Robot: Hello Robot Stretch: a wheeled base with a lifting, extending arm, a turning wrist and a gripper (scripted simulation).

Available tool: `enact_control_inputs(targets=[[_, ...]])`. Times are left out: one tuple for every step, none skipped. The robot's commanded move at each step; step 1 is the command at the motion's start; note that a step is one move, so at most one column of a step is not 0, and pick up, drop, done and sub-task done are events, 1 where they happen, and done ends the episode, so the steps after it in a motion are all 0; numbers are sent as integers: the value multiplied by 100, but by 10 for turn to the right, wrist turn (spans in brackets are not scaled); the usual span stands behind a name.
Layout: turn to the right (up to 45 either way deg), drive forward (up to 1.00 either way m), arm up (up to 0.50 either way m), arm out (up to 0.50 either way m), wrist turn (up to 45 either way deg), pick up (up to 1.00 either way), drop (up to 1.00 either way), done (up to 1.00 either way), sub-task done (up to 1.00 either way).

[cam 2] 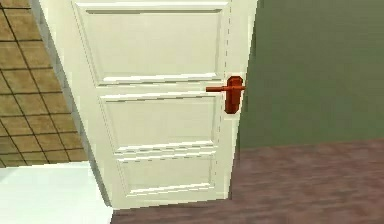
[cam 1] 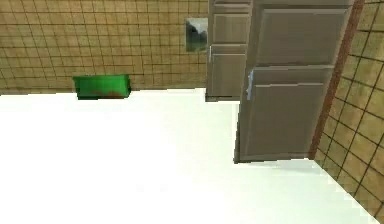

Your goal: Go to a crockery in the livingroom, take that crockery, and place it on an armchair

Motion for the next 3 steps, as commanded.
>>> enact_control_inputs(targets=[[0, 100, 0, 0, 0, 0, 0, 0, 0], [0, 100, 0, 0, 0, 0, 0, 0, 0], [60, 0, 0, 0, 0, 0, 0, 0, 0]])
